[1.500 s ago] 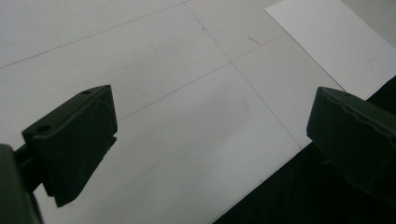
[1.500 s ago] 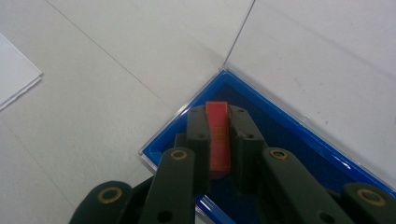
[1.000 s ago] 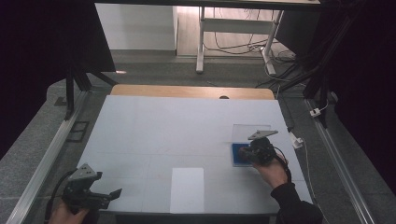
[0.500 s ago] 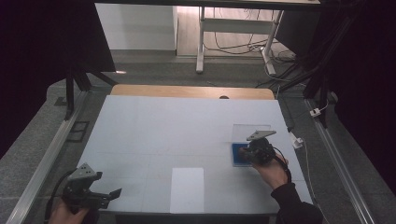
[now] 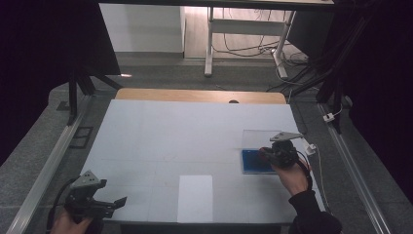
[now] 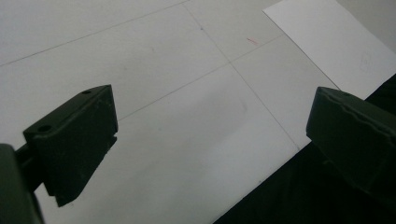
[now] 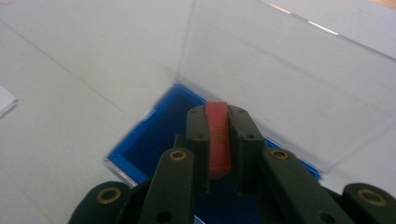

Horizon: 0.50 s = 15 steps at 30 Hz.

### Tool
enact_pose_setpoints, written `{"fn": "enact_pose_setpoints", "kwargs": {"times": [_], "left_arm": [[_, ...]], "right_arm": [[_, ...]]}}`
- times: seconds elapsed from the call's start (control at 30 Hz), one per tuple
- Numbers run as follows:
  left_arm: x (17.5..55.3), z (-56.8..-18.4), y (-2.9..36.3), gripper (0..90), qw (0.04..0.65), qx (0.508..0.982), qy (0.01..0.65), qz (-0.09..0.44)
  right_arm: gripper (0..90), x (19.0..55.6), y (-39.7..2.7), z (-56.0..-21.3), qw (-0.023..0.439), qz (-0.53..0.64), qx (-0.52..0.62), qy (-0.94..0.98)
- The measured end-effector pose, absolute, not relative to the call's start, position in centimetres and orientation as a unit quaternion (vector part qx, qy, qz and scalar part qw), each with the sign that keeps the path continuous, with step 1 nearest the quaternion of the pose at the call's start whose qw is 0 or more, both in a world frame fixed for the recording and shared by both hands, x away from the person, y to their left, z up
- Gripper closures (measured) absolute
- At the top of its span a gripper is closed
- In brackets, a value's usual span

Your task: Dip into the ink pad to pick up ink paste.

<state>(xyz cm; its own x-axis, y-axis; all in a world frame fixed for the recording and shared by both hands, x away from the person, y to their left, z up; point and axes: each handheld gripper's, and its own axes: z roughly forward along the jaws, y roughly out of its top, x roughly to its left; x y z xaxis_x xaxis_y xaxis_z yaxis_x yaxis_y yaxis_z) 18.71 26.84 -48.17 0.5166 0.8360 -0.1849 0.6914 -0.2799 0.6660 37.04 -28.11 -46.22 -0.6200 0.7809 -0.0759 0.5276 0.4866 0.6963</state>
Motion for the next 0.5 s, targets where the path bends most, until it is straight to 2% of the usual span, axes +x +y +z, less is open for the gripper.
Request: {"fn": "enact_pose_setpoints", "kwargs": {"times": [0.5], "left_arm": [[18.7,-48.2,26.9,2.6,0.360,0.794,0.480,0.099]], "right_arm": [[79.6,37.9,-30.7,-46.9,0.206,0.300,0.427,0.828]]}}
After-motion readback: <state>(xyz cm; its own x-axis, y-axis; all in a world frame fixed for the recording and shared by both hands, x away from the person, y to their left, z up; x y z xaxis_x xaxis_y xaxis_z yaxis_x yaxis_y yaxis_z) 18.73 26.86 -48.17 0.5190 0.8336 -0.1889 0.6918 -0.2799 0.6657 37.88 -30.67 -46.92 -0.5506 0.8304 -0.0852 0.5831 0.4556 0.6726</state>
